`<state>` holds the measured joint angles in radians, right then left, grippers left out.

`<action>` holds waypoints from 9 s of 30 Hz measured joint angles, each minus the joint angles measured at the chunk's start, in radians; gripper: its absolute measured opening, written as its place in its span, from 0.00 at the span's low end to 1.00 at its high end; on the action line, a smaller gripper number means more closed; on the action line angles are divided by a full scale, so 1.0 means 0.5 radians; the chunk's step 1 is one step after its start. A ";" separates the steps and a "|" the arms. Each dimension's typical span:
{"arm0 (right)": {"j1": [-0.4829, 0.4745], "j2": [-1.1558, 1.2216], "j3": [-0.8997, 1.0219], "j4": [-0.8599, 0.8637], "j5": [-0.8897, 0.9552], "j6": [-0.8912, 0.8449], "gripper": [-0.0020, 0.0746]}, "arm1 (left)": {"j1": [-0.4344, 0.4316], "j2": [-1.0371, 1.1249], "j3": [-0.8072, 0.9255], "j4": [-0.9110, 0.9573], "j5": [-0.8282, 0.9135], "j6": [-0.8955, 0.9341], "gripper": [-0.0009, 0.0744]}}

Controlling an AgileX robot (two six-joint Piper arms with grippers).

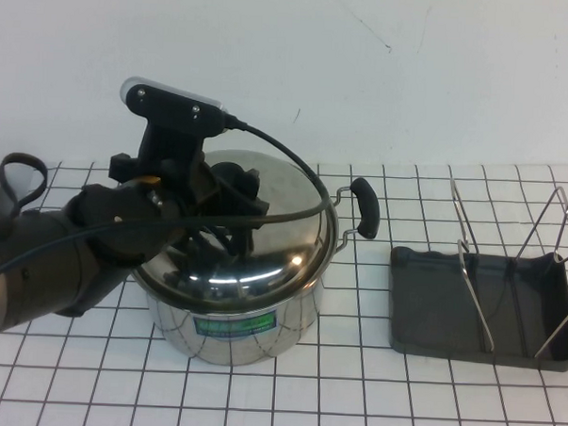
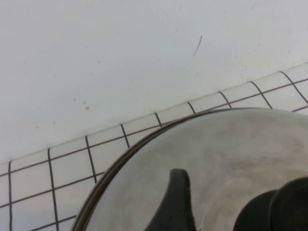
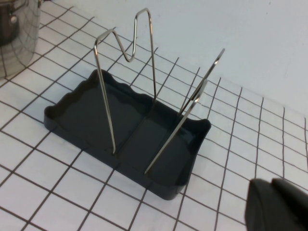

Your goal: Put pot lid on rack

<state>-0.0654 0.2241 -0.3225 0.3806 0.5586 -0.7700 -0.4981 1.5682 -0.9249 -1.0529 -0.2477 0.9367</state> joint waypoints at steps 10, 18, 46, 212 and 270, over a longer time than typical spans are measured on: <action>0.000 0.000 0.000 0.000 0.000 0.000 0.02 | -0.008 0.074 -0.049 -0.004 -0.040 -0.013 0.53; 0.000 0.000 0.000 0.000 0.000 0.000 0.02 | -0.008 0.059 -0.049 -0.034 -0.117 -0.017 0.44; 0.000 0.000 -0.022 1.872 -0.008 -0.421 0.03 | -0.003 -0.657 -0.298 -0.179 0.722 -0.491 0.43; 0.355 1.149 -0.795 1.424 0.291 -1.106 0.04 | -0.784 -0.910 -0.511 2.606 2.485 -2.238 0.01; 0.355 0.005 0.165 0.573 0.216 -0.570 0.02 | -0.784 -2.271 1.193 3.511 1.206 -2.852 0.01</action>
<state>0.1123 0.2267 -0.2402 0.6671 0.6666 -1.0548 -0.8898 0.4328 -0.3281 0.7027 0.3554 -0.4895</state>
